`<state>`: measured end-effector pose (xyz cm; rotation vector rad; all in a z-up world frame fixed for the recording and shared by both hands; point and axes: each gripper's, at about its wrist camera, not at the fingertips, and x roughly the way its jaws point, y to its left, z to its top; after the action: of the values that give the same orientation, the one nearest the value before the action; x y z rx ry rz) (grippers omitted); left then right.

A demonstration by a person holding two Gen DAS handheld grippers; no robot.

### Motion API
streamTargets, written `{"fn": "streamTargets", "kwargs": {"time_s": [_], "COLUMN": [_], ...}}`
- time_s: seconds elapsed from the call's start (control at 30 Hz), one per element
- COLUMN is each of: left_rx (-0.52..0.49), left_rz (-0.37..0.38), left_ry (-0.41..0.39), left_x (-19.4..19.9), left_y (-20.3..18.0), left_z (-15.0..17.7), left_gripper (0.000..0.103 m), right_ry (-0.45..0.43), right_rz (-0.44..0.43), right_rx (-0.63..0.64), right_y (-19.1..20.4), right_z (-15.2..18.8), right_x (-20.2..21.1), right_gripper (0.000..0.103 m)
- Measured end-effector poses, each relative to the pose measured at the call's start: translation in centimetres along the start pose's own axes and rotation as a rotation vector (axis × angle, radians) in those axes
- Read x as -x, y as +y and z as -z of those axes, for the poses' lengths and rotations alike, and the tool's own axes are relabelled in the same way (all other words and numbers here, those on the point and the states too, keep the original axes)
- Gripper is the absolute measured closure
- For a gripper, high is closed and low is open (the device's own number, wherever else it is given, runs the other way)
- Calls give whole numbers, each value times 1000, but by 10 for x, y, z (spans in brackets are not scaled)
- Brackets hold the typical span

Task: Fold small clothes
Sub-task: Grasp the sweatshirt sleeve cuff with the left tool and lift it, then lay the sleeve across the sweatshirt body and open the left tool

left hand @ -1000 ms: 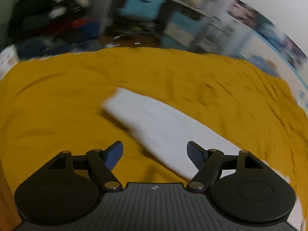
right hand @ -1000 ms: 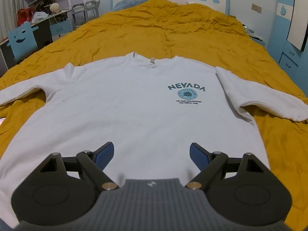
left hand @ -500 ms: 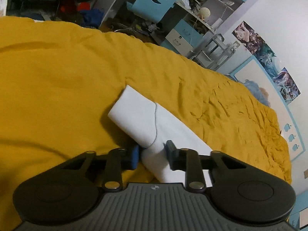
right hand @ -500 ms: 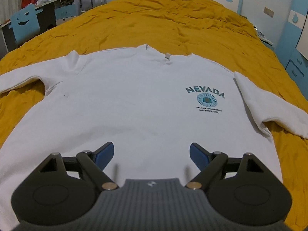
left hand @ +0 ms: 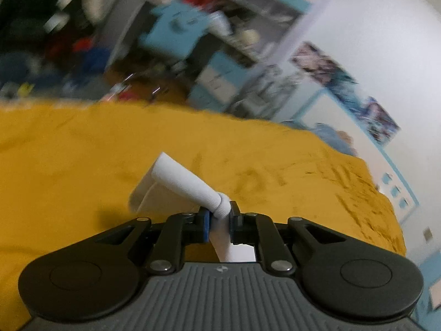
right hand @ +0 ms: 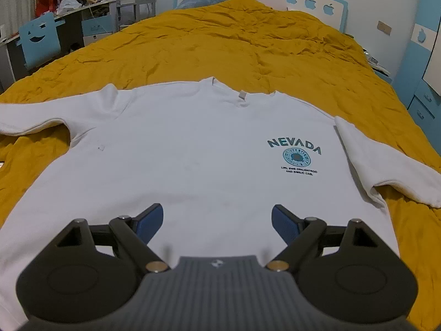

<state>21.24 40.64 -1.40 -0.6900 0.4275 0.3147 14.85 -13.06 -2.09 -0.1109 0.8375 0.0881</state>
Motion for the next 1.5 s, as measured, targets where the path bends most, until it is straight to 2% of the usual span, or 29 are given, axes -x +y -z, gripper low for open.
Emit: {"fn": "streamTargets", "kwargs": {"time_s": [0.13, 0.27, 0.37, 0.43, 0.5, 0.6, 0.7, 0.83, 0.9, 1.0, 1.07, 1.1, 1.13, 1.17, 1.27, 1.37, 1.43, 1.5], "left_rx": [-104, -231, -310, -374, -430, -597, -780, -924, -961, -968, -975, -978, -977, -972, -957, -963, -919, -862], "left_rz": [148, 325, 445, 488, 517, 489, 435, 354, 342, 341, 339, 355, 368, 377, 420, 385, 340, 349], "left_ry": [-15, 25, 82, 114, 180, 272, 363, 467, 475, 507, 493, 478, 458, 442, 415, 424, 400, 382], "left_x": [11, 21, 23, 20, 10, -9, -24, -36, -26, -26, -26, -24, -13, -10, 5, 19, 26, 32], "left_y": [-77, -165, -224, -256, -283, -311, -314, -307, -309, -307, -299, -294, -308, -313, -306, -298, -288, -276], "left_z": [-7, 11, 39, 65, 100, 168, 238, 302, 325, 340, 341, 340, 345, 347, 343, 334, 318, 299], "left_gripper": [90, 90, 90, 90, 90, 90, 90, 90, 88, 74, 61, 48, 31, 25, 20, 19, 20, 20], "right_ry": [-17, -40, -65, -89, -105, -112, -100, -76, -65, -45, -35, -36, -44, -56, -104, -104, -98, -79], "right_rz": [-3, 5, 56, 76, 75, 74, 64, 49, 48, 37, 29, 23, 17, 12, -21, -82, -127, -186], "right_rx": [-19, -47, -80, -117, -154, -195, -228, -271, -284, -305, -313, -309, -304, -295, -271, -283, -306, -354], "right_y": [-7, -24, -43, -55, -70, -87, -100, -115, -119, -123, -123, -121, -119, -116, -109, -104, -102, -101], "right_z": [0, -1, -4, -6, -6, -2, 6, 19, 25, 30, 29, 28, 26, 24, 21, 14, 8, 1], "right_x": [2, 6, 8, 10, 12, 12, 12, 8, 6, -2, -8, -9, -9, -9, -11, -18, -24, -31], "right_gripper": [21, 21, 21, 21, 22, 22, 22, 22, 22, 22, 22, 21, 21, 22, 22, 22, 22, 21]}}
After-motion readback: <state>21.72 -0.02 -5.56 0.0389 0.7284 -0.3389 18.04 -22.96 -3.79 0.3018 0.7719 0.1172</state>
